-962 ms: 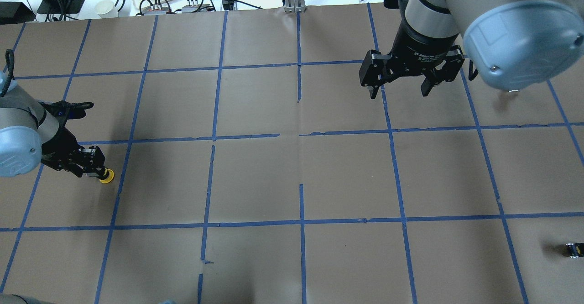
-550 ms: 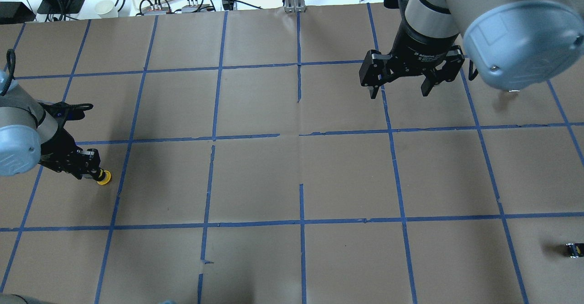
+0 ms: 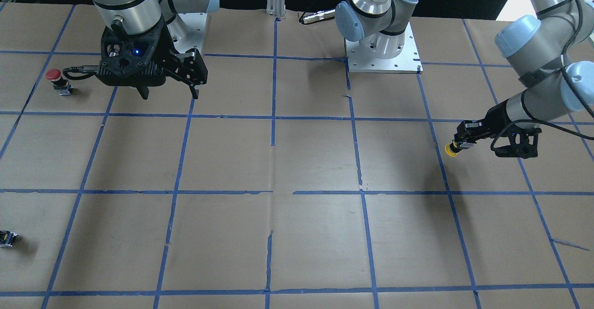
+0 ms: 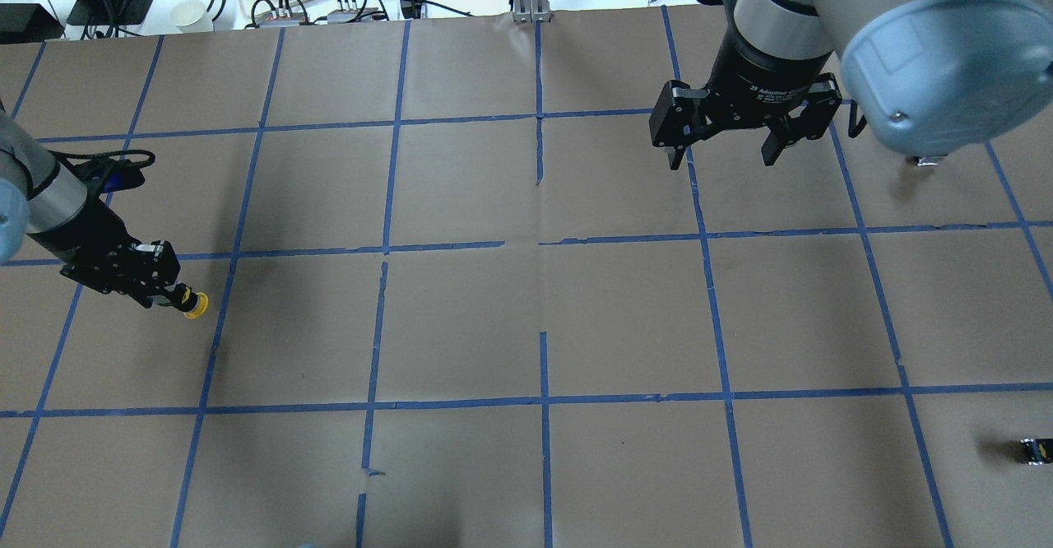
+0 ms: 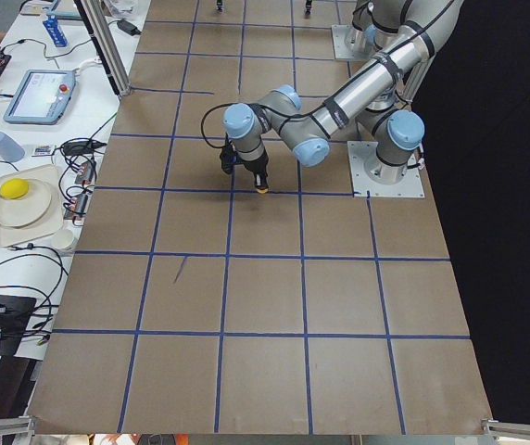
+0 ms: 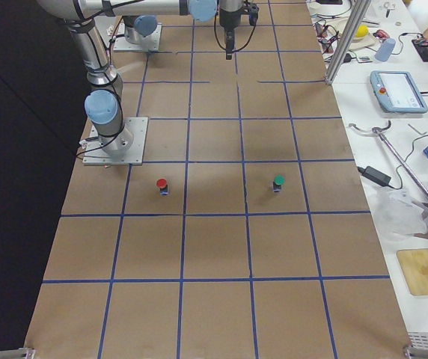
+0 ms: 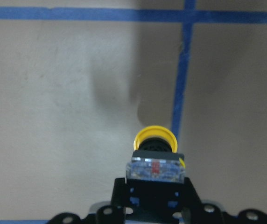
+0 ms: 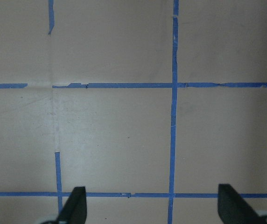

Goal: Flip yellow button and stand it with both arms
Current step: 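Lift the yellow button with the left gripper toward the right gripper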

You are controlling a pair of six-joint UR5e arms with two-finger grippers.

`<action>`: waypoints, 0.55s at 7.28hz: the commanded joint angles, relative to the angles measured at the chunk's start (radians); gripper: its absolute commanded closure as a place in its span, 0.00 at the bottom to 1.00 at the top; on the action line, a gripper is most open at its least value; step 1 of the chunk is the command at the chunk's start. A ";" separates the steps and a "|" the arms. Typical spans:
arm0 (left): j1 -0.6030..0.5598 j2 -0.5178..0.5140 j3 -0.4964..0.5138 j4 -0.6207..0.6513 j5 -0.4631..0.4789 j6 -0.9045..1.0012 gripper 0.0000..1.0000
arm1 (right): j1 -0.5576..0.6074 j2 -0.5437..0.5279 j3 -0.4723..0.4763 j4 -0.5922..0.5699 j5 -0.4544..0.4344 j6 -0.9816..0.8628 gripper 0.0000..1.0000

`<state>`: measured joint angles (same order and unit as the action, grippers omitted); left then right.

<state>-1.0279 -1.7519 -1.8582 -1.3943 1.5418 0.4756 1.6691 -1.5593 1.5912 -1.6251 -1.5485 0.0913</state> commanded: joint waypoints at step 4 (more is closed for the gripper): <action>-0.199 -0.046 0.214 -0.394 -0.724 -0.292 1.00 | -0.023 -0.013 -0.074 0.050 0.002 -0.013 0.00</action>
<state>-1.1539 -1.7988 -1.6553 -1.7275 1.0507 0.2901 1.6451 -1.5681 1.5257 -1.5879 -1.5529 0.0849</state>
